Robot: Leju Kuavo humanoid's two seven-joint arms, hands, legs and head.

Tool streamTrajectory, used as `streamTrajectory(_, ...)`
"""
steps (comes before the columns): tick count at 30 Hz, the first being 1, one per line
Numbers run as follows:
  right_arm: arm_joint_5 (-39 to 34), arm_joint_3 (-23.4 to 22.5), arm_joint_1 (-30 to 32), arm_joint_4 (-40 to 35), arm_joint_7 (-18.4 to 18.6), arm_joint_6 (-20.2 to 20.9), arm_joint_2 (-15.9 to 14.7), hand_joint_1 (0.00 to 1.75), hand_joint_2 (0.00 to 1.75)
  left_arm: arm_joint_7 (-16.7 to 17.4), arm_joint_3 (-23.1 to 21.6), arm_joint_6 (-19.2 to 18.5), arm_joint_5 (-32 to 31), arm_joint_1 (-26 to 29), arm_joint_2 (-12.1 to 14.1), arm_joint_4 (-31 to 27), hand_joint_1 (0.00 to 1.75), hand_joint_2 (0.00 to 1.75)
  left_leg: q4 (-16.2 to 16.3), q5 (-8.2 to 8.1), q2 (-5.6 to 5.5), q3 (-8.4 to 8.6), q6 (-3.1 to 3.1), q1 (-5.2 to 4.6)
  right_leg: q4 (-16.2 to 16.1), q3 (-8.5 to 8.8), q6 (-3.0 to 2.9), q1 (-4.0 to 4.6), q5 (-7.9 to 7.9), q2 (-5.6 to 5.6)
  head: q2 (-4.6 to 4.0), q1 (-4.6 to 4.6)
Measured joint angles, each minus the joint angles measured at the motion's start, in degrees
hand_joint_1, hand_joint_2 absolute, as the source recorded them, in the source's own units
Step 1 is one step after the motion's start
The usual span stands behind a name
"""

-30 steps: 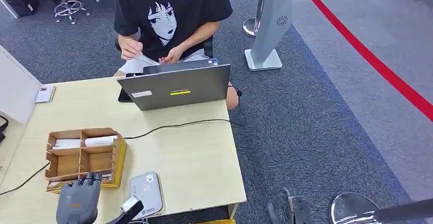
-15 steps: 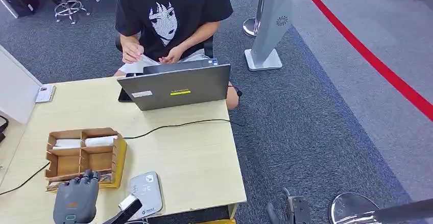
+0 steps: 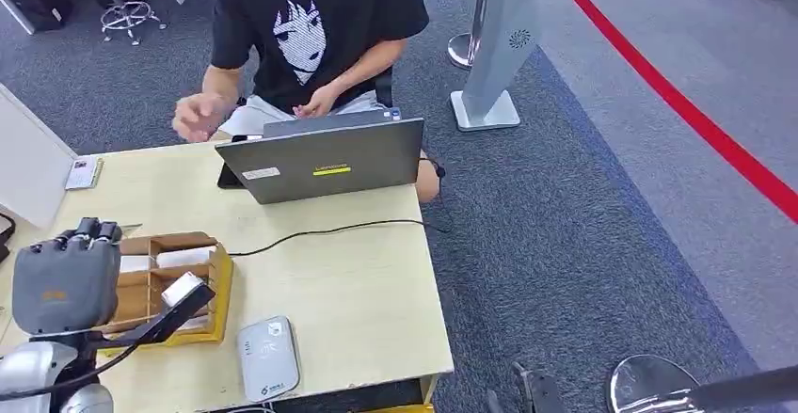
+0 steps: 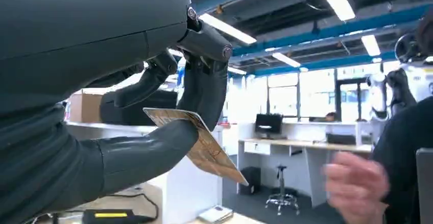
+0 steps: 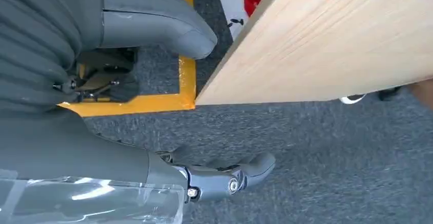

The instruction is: Pass the card to the sensor for recognition and then transmit it.

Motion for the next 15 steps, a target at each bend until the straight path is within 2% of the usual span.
streamTrajectory(15, -0.59, -0.68, 0.01, 0.96, 0.48, -0.02, 0.0, 0.0, 1.75, 2.47, 0.57, -0.48, 0.09, -1.2, 1.84, 1.64, 1.75, 1.75, 0.0, 0.0, 0.01, -0.03, 0.0, -0.01, -0.02, -0.03, 0.0, 0.0, 0.0, 0.01, 0.0, -0.02)
